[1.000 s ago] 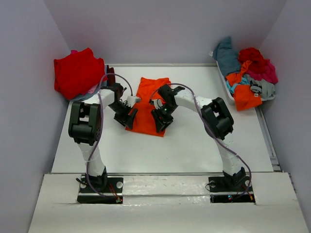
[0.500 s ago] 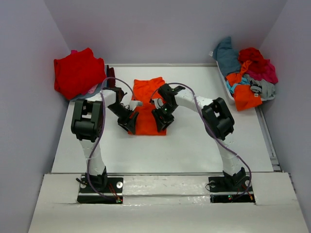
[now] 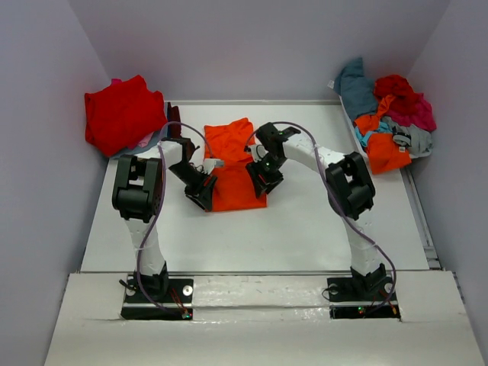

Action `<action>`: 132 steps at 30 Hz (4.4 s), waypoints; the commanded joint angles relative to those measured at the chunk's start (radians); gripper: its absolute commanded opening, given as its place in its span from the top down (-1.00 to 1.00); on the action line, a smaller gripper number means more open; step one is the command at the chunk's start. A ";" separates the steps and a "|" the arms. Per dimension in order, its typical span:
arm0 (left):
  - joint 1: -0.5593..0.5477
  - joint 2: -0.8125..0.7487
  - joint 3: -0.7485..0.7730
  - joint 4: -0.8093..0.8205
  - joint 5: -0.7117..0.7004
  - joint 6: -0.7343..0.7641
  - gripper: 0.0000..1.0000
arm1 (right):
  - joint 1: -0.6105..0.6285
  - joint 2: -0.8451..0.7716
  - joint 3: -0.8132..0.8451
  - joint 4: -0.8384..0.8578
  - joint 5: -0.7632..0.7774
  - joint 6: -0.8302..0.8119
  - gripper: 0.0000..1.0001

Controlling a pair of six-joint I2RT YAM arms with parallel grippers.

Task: Fold and stack the t-shirts
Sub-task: Fold the tshirt

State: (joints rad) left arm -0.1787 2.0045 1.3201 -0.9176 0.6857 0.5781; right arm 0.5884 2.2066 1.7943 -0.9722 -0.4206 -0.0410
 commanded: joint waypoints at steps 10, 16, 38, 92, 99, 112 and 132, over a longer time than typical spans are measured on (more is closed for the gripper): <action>0.001 0.002 0.007 0.010 -0.029 0.023 -0.05 | -0.062 -0.073 -0.015 -0.089 -0.064 -0.007 -0.16; 0.001 -0.001 0.002 0.011 -0.029 0.022 -0.05 | -0.062 -0.041 -0.046 -0.105 -0.116 -0.023 -0.16; 0.001 -0.006 -0.010 0.029 -0.023 0.003 -0.08 | -0.062 0.071 -0.015 -0.080 -0.245 -0.028 -0.17; -0.113 -0.150 -0.087 0.134 -0.198 -0.073 0.88 | -0.062 -0.036 0.059 -0.092 -0.133 -0.059 0.86; -0.191 -0.237 -0.111 0.145 -0.267 -0.087 0.89 | -0.062 -0.122 0.011 -0.095 -0.110 -0.080 0.86; -0.303 -0.437 -0.147 0.145 -0.344 -0.138 0.89 | -0.062 -0.278 -0.096 -0.100 -0.096 -0.114 0.86; -0.354 -0.602 -0.170 0.128 -0.386 -0.123 0.89 | -0.062 -0.438 -0.158 -0.108 -0.030 -0.155 0.86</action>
State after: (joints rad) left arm -0.5293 1.4288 1.1515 -0.7856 0.3298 0.4477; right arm 0.5247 1.7969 1.6135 -1.0805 -0.4988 -0.1699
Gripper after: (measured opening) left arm 0.083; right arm 0.075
